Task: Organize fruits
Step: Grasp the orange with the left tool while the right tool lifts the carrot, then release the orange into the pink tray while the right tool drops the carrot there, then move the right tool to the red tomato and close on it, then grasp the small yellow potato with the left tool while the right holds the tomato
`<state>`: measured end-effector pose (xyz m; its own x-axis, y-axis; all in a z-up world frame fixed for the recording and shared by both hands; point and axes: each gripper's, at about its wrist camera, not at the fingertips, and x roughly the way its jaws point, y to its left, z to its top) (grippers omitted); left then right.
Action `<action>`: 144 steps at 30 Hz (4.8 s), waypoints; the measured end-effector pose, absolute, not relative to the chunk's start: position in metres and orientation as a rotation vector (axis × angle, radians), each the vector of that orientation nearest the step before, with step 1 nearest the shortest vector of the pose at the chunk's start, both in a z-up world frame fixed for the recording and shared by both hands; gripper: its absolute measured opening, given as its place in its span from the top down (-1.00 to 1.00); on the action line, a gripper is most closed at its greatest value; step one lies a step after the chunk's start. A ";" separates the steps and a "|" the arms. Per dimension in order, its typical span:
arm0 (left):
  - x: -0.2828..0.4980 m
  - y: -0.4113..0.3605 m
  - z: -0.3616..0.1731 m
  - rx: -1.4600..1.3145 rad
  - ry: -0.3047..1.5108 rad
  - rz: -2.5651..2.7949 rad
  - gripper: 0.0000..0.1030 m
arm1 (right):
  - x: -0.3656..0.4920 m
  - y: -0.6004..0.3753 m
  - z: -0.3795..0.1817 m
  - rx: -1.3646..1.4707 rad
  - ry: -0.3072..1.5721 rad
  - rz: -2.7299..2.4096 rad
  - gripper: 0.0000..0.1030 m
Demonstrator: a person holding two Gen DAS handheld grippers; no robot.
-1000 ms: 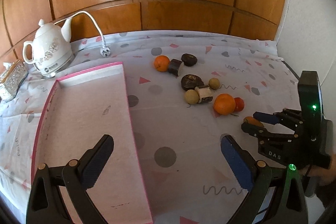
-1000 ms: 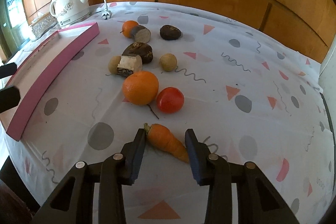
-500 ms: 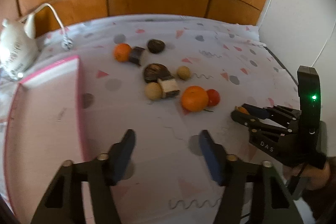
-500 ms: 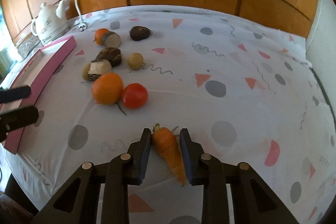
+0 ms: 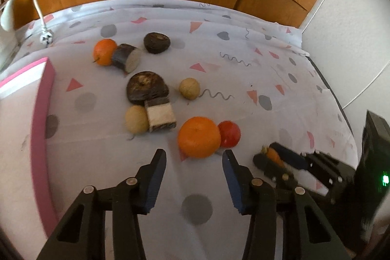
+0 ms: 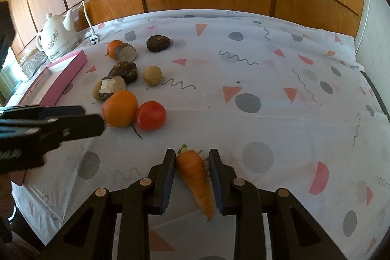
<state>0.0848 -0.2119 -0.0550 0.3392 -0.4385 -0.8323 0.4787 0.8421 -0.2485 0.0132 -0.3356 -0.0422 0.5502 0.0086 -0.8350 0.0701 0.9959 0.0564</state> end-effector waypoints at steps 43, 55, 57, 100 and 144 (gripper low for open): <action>0.073 0.040 -0.029 -0.199 0.896 -0.058 0.24 | 0.051 -0.171 0.007 0.063 0.969 0.402 0.56; 0.045 0.066 -0.019 -0.203 0.817 0.044 -0.29 | 0.091 -0.086 0.006 0.023 0.969 0.458 0.43; 0.044 0.067 -0.019 -0.210 0.821 0.044 -0.29 | 0.090 -0.089 0.008 0.039 0.969 0.441 0.37; 0.017 -0.045 -0.018 -0.021 0.836 -0.325 -0.36 | 0.027 -0.296 -0.031 0.236 0.993 -0.113 0.33; 0.116 -0.167 -0.052 0.003 1.033 -0.485 0.47 | 0.060 -0.310 -0.054 0.127 0.924 -0.134 0.45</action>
<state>0.1158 -0.1667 -0.0522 0.4166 -0.3852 -0.8235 0.3880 0.8945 -0.2221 0.0598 -0.3103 -0.0538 0.5955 -0.0602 -0.8011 0.1694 0.9842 0.0519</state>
